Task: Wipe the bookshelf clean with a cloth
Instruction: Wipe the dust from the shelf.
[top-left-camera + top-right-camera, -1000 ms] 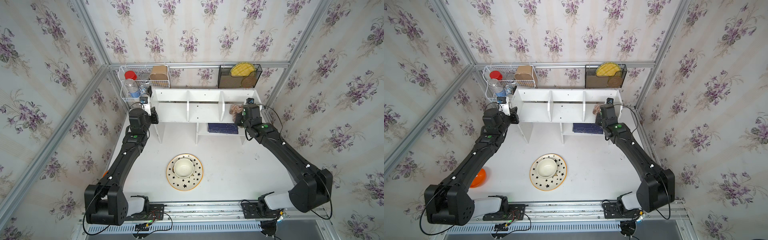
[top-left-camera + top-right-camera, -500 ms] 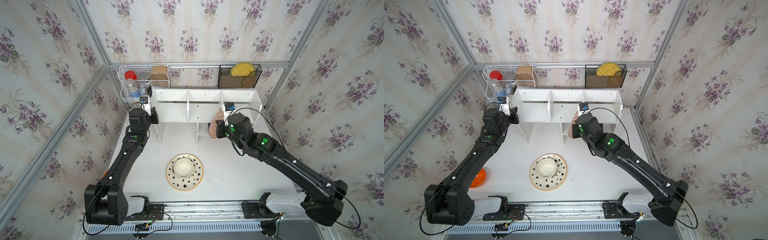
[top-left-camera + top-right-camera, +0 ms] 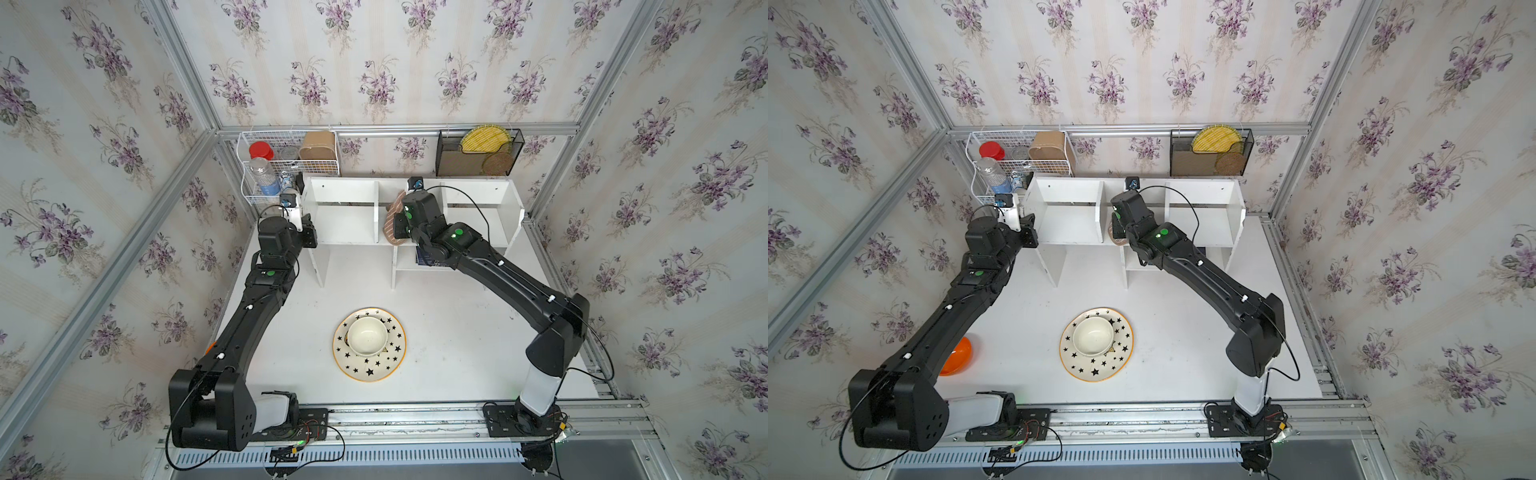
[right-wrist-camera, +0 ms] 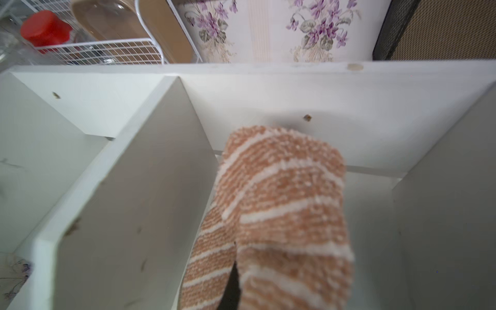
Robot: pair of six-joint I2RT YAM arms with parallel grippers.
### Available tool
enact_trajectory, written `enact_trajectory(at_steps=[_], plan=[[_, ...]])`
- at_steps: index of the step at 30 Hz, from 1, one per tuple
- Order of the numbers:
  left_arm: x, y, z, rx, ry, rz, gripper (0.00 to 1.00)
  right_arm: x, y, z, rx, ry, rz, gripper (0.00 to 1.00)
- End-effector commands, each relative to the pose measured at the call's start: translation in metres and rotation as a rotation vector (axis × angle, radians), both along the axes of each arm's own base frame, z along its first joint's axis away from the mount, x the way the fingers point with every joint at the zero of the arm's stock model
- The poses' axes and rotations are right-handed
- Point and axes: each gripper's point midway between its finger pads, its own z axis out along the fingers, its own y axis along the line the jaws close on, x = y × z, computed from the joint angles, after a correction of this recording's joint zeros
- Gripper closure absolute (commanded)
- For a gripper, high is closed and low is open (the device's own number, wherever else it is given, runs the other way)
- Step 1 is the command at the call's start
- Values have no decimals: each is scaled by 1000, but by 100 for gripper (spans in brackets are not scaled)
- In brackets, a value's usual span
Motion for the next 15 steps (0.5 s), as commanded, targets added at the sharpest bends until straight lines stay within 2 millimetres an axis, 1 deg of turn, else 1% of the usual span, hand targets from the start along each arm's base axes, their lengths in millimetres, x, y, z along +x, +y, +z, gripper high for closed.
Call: enact_trajectory(at_steps=[1,3,6,8,10,12,15], plan=[[-20,-38,-34,-13,143,-215,100,-3,12,-10,36,41,53,100],[-20,-37,-33,-11,139,-213,100,-13,5,-17,33,69,35,100],[-20,-38,-32,-15,138,-217,100,-23,-18,-23,24,65,-16,100],[-19,-40,-33,-18,141,-222,100,-22,-30,-27,-14,69,-44,100],[-19,-39,-33,-18,142,-221,100,-13,-39,-34,-53,87,-79,100],[-20,-39,-31,-15,138,-219,100,-8,-35,-34,-47,90,-65,100],[-21,-38,-32,-8,138,-216,100,0,-20,-31,-35,84,-28,100]])
